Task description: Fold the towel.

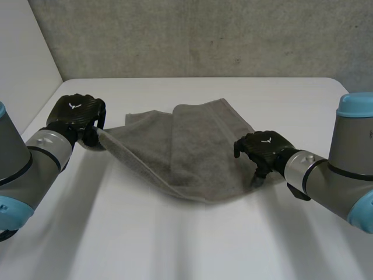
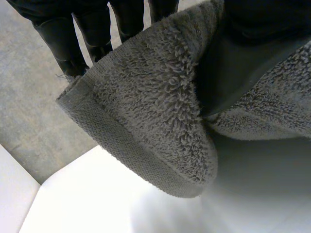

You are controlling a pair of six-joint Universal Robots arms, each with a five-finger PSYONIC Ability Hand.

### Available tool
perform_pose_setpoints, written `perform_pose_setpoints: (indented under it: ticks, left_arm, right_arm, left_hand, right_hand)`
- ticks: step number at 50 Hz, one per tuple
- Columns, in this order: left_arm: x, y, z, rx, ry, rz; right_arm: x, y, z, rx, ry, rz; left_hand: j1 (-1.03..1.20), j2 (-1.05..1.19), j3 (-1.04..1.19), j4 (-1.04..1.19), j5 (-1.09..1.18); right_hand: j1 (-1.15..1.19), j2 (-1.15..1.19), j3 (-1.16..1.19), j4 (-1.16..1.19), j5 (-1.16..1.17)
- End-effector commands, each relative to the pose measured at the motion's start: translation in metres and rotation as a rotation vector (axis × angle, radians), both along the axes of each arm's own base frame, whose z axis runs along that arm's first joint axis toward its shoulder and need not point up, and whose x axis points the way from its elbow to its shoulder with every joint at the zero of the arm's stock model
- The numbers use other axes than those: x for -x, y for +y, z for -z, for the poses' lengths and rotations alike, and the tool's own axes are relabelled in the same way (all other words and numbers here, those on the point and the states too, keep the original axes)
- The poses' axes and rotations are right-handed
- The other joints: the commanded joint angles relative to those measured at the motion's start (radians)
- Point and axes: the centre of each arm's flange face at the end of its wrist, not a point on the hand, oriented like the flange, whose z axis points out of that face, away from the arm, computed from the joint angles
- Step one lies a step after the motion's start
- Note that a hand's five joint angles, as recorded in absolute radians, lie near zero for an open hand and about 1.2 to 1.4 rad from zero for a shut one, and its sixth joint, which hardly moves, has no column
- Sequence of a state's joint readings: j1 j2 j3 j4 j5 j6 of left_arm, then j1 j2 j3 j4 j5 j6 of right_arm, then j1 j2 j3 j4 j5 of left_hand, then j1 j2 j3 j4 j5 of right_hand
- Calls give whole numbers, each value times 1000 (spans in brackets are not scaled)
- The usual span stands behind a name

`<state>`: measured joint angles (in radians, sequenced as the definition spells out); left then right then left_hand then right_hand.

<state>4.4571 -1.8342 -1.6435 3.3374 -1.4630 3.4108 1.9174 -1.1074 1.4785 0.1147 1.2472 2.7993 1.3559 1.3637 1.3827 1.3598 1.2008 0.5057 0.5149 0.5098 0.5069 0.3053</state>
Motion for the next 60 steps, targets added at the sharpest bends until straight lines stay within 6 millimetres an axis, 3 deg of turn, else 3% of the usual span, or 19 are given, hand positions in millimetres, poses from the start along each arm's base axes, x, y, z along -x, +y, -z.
perform_pose_setpoints:
  ticks: [1,5,11,25,39,60]
  left_arm:
    - [-5,-4,0,-10,19,-18]
    - [-10,-7,0,-9,19,-32]
    - [-11,-7,5,-23,18,-37]
    - [-14,-10,5,-25,27,-46]
    - [-15,-14,3,-32,59,-41]
    - [-16,-13,4,-42,74,-40]
  right_arm:
    - [18,-7,8,-15,21,35]
    - [26,-11,11,19,78,14]
    - [38,-21,35,133,262,-58]
    - [44,-46,49,240,255,-28]
    - [42,-56,64,224,260,-33]
    - [36,-67,70,252,254,-34]
  left_hand:
    - [40,33,14,36,21]
    - [40,33,14,36,21]
    - [40,33,14,36,21]
    - [40,33,14,36,21]
    - [40,33,14,36,21]
    - [40,33,14,36,21]
  right_hand:
    - [-33,-42,-37,-34,-7]
    - [-13,-22,-17,-14,13]
    - [20,10,15,18,45]
    - [146,137,142,145,172]
    - [143,134,139,142,169]
    - [199,190,195,198,225]
